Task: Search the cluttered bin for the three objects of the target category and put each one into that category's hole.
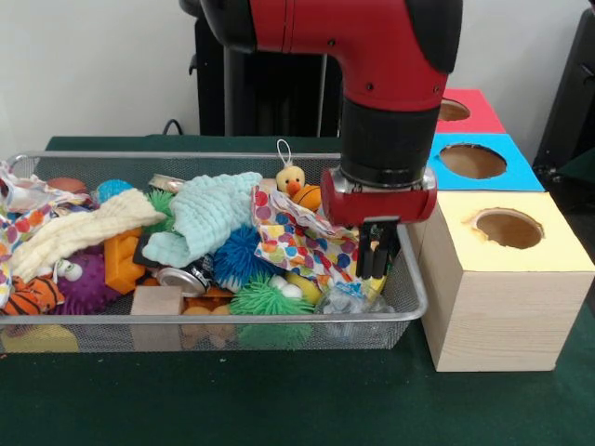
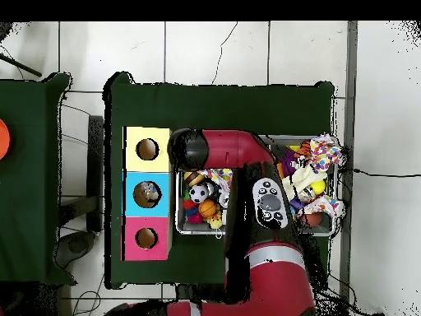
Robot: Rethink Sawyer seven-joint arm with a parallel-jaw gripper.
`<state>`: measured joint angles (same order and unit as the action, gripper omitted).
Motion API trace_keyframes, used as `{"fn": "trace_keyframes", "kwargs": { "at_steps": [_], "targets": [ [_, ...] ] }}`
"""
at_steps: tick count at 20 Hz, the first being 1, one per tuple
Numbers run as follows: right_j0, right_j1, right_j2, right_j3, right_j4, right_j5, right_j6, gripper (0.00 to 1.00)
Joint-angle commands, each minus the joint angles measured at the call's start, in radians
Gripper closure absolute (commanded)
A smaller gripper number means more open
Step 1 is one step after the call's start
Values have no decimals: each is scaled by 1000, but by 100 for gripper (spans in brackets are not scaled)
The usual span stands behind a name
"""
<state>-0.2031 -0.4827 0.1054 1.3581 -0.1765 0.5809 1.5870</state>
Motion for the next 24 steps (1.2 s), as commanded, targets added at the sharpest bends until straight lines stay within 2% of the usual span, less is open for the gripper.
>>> {"fn": "trace_keyframes", "kwargs": {
  "at_steps": [1,4,8,15,18,24],
  "targets": [
    [-8,-73,47,113,43,125,91,100],
    [-8,-71,44,111,44,125,88,100],
    [-16,-29,44,89,29,104,74,100],
    [-34,28,44,69,-2,46,51,100],
    [-43,39,50,84,-8,4,52,100],
    [-35,98,41,41,-23,-29,60,100]
  ]
}}
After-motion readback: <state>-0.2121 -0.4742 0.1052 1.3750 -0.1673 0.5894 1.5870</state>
